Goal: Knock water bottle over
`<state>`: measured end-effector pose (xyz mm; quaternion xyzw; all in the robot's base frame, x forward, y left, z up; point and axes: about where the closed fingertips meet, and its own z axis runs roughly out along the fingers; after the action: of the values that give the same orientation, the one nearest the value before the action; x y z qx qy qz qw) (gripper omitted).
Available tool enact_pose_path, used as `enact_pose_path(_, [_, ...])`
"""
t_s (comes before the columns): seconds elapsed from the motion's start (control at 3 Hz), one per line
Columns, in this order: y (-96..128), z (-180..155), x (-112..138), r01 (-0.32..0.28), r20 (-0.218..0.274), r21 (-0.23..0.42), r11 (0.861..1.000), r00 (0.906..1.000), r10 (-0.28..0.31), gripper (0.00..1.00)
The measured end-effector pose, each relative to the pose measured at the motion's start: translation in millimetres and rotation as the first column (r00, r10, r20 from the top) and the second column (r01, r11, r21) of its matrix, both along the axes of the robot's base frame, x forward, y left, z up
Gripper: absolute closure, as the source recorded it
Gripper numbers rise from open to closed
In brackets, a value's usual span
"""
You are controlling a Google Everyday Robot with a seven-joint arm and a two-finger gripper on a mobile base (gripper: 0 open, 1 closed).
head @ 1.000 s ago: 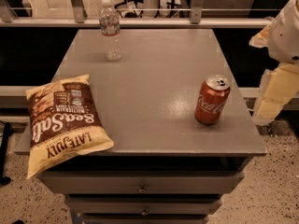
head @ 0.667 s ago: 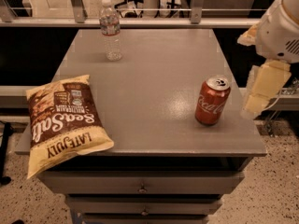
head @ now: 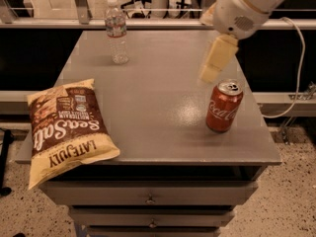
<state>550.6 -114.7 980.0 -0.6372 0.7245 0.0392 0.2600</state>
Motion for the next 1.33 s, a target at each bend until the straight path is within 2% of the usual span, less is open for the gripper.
enact_pose_path(0.33, [35, 8, 32, -0.002, 0.043, 0.083, 0.997, 0.9991, -0.002, 0.0])
enact_pose_path(1.0, [42, 10, 40, -0.01, 0.056, 0.115, 0.993, 0.9984, 0.004, 0.0])
enact_pose_path(1.33, [62, -3, 85, 0.031, 0.065, 0.283, 0.959, 0.9966, -0.051, 0.0])
